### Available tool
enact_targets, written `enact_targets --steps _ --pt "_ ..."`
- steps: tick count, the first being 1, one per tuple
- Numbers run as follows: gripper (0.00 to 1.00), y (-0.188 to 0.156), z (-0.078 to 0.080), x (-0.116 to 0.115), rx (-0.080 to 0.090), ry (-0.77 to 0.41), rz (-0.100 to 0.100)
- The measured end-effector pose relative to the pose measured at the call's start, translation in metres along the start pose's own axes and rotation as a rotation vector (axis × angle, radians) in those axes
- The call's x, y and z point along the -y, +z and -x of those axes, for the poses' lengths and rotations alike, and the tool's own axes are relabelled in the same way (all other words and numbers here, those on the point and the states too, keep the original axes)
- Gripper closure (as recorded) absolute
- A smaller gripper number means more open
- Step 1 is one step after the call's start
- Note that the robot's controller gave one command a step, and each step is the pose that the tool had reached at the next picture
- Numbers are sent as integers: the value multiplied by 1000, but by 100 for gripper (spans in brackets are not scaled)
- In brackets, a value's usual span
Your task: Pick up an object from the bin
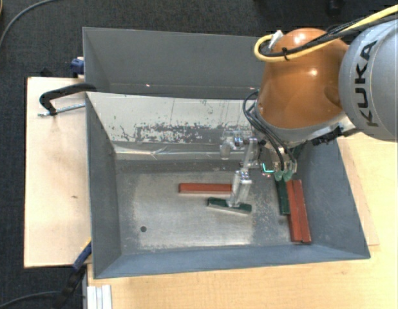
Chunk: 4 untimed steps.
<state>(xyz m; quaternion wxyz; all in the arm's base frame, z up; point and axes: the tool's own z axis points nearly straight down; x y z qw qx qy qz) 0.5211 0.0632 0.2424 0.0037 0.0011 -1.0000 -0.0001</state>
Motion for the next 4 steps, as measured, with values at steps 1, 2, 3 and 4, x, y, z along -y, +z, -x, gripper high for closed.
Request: enact_targets --steps 1,2,3,4 --pt "0 151 10 5 3 -70 0" --pt "0 172 42 25 14 -94 0" --pt "100 171 41 23 11 -95 1" --pt "100 33 44 39 22 -111 -1"
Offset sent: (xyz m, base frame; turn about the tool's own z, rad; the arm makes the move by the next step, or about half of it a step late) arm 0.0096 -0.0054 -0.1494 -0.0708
